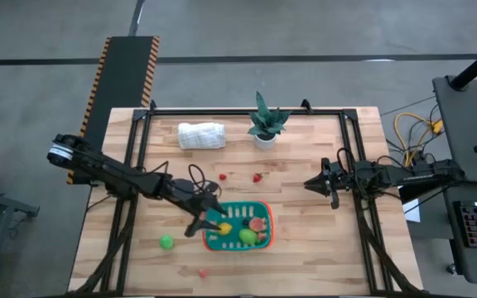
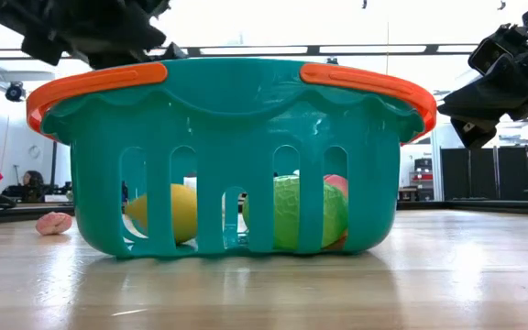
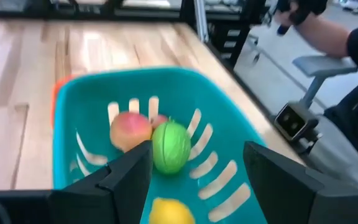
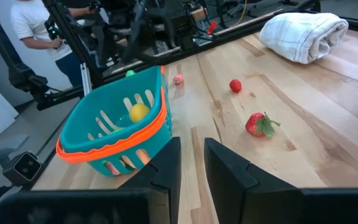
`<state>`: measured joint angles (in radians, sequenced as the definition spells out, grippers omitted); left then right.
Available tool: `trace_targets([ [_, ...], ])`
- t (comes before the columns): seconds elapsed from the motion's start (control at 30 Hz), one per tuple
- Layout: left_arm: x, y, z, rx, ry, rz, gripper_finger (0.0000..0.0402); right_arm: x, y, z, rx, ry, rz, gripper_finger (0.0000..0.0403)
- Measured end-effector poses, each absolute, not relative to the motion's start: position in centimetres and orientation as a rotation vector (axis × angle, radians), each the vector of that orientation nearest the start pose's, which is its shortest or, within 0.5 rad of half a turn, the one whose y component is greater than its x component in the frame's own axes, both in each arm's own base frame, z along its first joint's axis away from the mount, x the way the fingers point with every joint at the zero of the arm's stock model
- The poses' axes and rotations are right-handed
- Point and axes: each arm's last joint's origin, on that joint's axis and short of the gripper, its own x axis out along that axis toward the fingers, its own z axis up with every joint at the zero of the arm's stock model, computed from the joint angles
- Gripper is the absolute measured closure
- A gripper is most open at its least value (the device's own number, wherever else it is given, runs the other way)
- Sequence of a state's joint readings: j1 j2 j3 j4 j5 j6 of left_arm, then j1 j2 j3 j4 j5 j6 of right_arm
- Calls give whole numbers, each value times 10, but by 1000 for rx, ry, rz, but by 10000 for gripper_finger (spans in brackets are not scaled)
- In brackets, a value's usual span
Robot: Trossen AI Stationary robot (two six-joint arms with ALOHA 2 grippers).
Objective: Pick and placing Produce into tupperware
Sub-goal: Put the top small pink peach into the blue bin
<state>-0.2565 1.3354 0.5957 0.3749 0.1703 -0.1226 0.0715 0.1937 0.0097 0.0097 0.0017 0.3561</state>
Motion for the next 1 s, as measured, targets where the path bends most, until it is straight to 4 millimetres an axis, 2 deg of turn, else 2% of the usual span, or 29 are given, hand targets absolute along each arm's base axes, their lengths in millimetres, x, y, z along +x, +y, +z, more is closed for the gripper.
trace_targets([
  [0.2,243,-68,223,-93,394,-372,165,108,8,151,349,192,37,339],
  [0.4,219,-59,235,-57,446,-178,165,109,8,150,349,202,35,339],
  [0.53,204,-53,241,-95,468,-49,165,109,8,149,351,212,33,339],
  [0.77,189,-47,234,-271,590,109,165,109,8,148,350,222,31,339],
  [1.0,193,-48,215,-446,719,245,165,110,8,148,356,229,28,339],
])
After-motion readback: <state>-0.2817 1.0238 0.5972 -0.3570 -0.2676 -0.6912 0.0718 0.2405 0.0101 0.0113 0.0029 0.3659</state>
